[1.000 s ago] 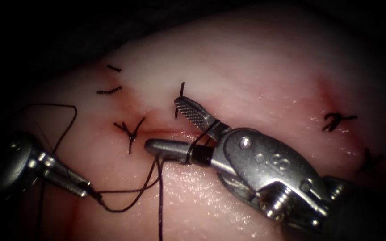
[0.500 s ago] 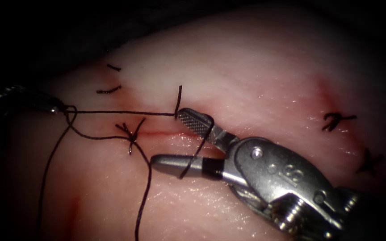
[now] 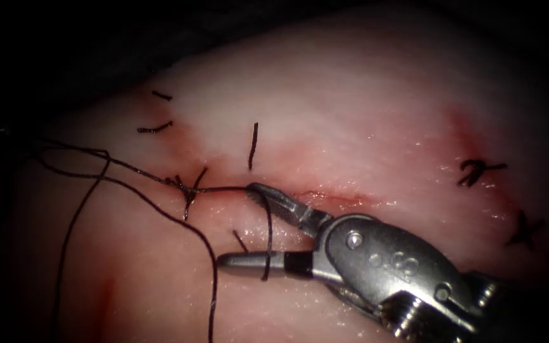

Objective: Wound Closure
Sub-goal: Suture seems stuck on the gripper, let go and try again, then grab the suture with the right driver and regrasp with the left.

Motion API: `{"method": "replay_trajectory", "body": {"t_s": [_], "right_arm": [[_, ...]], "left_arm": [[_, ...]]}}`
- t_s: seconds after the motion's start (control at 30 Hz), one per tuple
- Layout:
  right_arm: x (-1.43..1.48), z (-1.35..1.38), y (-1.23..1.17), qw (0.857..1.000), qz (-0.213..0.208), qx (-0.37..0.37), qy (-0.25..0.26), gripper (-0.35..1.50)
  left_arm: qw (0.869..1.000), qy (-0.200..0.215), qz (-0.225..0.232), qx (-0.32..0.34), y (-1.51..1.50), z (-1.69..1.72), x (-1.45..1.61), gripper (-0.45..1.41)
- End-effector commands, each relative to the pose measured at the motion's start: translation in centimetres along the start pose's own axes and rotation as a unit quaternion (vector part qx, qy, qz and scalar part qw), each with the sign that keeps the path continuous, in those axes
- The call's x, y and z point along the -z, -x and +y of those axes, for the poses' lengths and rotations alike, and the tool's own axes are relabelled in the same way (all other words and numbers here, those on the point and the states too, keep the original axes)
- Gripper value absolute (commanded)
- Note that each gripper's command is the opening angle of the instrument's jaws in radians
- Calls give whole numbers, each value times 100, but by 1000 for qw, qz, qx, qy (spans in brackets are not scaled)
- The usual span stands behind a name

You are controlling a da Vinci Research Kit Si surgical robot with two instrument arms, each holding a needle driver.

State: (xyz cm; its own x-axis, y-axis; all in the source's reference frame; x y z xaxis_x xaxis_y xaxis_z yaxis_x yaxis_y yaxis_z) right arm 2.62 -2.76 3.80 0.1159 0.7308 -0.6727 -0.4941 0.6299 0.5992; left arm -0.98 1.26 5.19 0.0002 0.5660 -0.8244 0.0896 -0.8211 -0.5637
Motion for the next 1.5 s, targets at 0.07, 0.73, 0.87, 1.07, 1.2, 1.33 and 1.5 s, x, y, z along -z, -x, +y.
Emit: {"method": "replay_trajectory", "body": {"t_s": [0.07, 0.73, 0.87, 1.07, 1.2, 1.33, 1.5], "right_arm": [[-8, 5, -5, 1000, -1, 5, -4, 46], [-6, 34, -17, 979, 11, 199, 47, 99], [8, 31, -37, 997, 7, 64, 30, 99], [28, 7, -70, 989, -83, -120, -38, 116], [29, 0, -70, 985, -96, -128, -58, 111], [30, 1, -70, 984, -97, -132, -76, 103], [27, 1, -64, 982, -97, -143, -78, 103]], "left_arm": [[1000, 5, 10, -6, -12, 0, -5, -45], [993, 83, 78, -38, -130, 129, -25, -45], [993, 77, 78, -39, -127, 124, -34, -45], [993, 75, 79, -42, -118, 118, -42, -45], [993, 74, 79, -42, -118, 118, -42, -45], [993, 73, 78, -42, -117, 119, -41, -45], [993, 73, 77, -43, -116, 119, -41, -45]]}}
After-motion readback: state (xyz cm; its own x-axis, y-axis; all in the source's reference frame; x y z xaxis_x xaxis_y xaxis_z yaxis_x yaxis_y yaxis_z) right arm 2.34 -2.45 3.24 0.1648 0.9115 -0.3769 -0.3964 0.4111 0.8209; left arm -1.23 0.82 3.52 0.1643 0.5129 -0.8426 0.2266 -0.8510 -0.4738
